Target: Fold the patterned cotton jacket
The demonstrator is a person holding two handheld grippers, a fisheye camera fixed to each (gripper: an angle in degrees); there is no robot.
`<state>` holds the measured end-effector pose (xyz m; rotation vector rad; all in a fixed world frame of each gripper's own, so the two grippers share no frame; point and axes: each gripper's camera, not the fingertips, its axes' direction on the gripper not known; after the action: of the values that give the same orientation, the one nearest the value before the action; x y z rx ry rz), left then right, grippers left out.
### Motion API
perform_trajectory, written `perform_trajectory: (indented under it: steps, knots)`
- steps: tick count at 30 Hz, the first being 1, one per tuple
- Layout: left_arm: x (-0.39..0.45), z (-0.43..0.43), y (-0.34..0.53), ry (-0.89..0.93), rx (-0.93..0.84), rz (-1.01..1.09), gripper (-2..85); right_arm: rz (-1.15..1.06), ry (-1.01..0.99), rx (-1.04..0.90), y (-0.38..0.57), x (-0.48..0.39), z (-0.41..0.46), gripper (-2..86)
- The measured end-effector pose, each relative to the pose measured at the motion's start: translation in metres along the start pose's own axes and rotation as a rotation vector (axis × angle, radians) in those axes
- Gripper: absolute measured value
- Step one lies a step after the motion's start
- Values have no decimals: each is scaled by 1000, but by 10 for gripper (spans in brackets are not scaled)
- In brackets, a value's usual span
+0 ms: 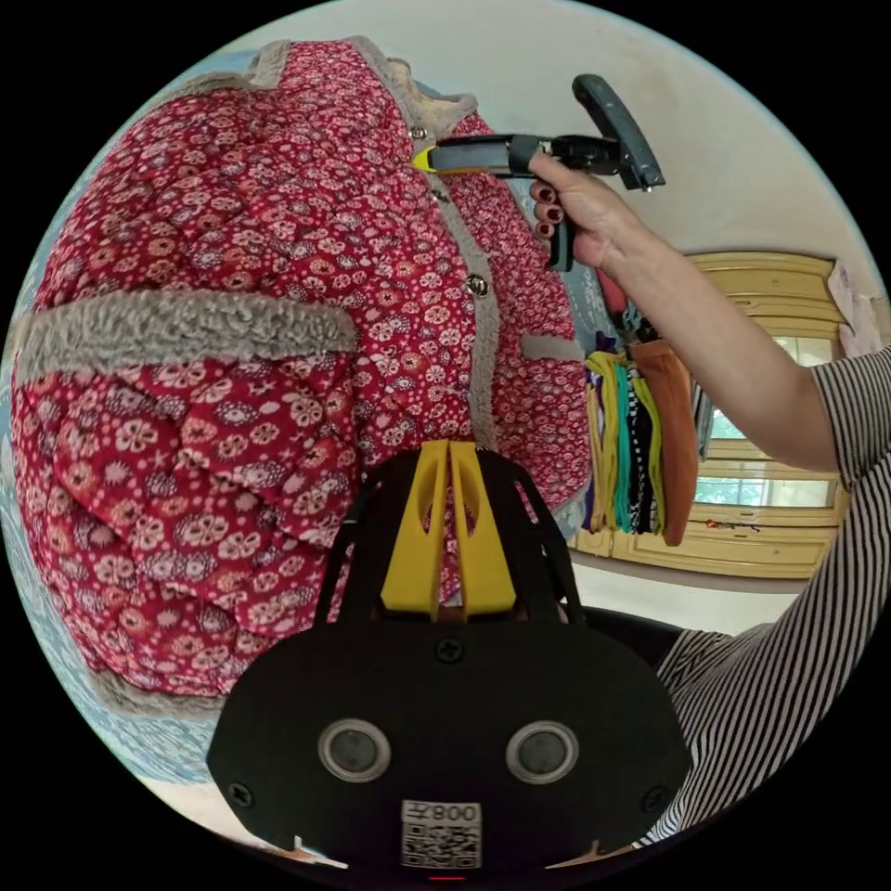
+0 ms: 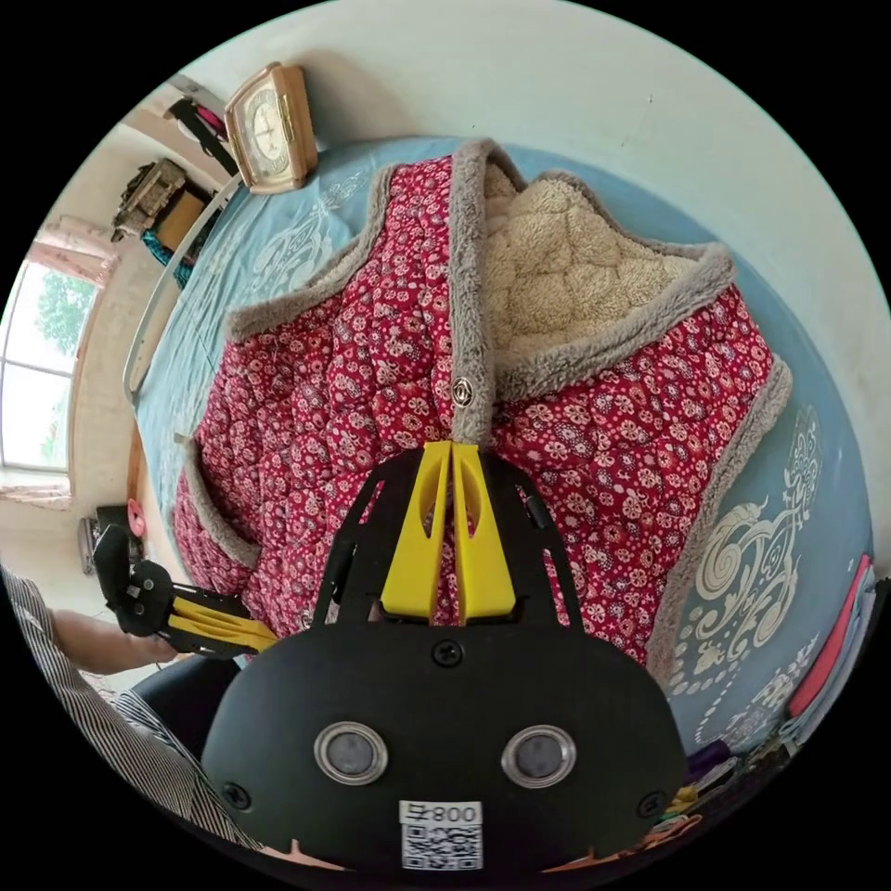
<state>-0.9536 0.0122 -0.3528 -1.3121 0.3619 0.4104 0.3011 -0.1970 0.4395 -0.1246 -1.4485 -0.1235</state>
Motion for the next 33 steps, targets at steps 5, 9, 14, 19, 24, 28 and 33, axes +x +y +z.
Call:
perform_trajectory:
  steps: [5,9,14,19,24,28,33]
  knots:
    - [14,11,-16,-40,-6,8,1,-16,65,43,11,-23,14,0]
    - [31,6,-29,-98,-27,41,1,-9,31,26,18,-30,17,1]
    - [60,-18,-36,-240,39,120,1,19,-67,85,38,-40,-4,1]
    - [61,3,-55,-403,-78,158,0,-77,-167,6,76,-82,5,1]
    - [59,-3,-71,-370,-31,94,1,-163,-39,-143,107,-118,54,1]
    - [52,-14,-87,-315,-17,44,1,-130,-90,-172,105,-115,59,0]
    - [46,-28,-110,-280,-25,10,1,-127,-110,-169,112,-112,61,1]
